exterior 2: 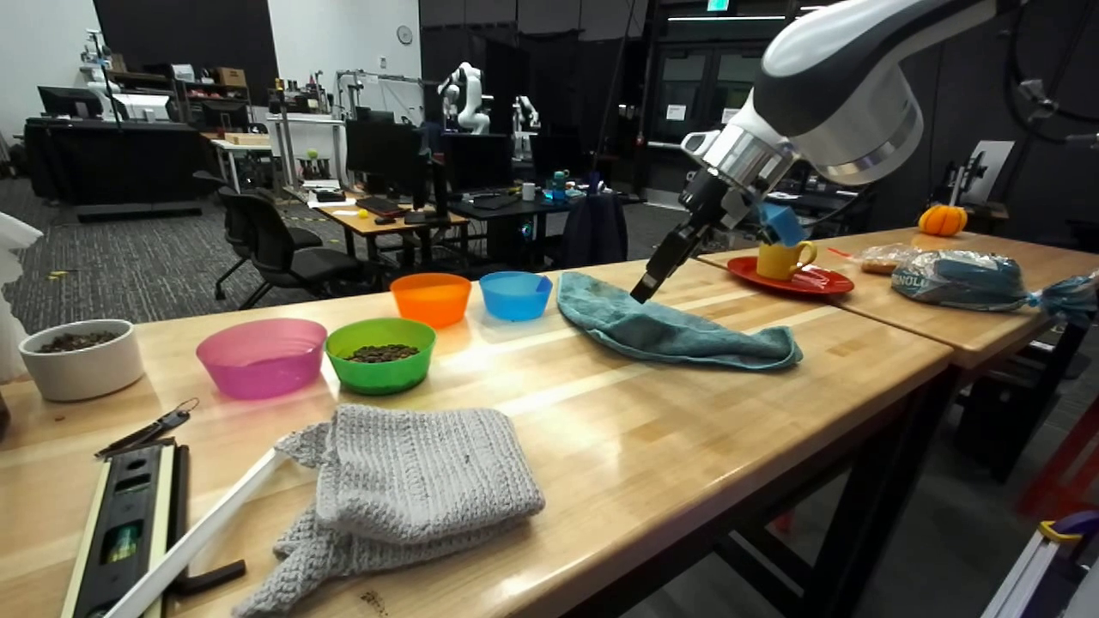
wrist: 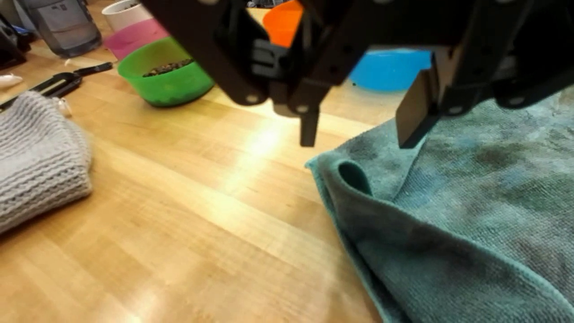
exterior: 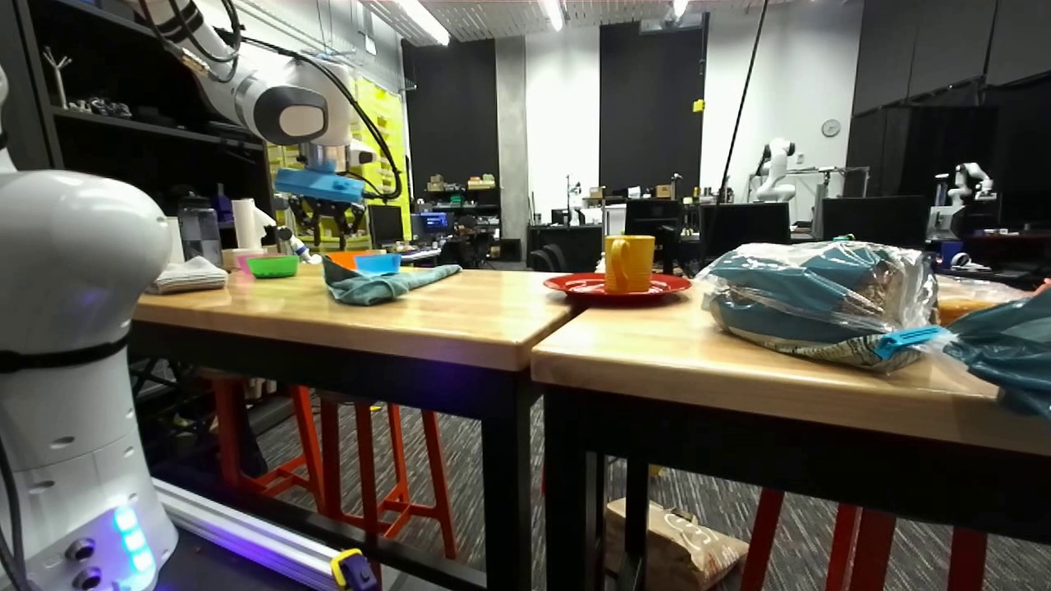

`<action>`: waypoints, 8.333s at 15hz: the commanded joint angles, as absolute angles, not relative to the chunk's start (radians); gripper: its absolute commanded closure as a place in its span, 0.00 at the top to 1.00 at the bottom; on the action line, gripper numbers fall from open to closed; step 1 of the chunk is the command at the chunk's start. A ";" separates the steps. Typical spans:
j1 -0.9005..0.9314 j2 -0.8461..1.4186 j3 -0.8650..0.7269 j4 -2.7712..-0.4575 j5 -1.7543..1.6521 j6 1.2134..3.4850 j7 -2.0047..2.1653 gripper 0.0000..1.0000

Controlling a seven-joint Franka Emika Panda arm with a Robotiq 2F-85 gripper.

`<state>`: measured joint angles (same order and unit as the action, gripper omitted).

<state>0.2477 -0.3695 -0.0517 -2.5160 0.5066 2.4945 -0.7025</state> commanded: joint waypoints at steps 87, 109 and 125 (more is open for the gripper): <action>-0.131 -0.437 -0.204 -2.636 0.410 2.078 -0.074 0.16; -0.197 -0.452 -0.231 -2.447 0.251 2.072 -0.050 0.01; -0.146 -0.466 -0.121 -2.327 0.169 2.015 -0.005 0.01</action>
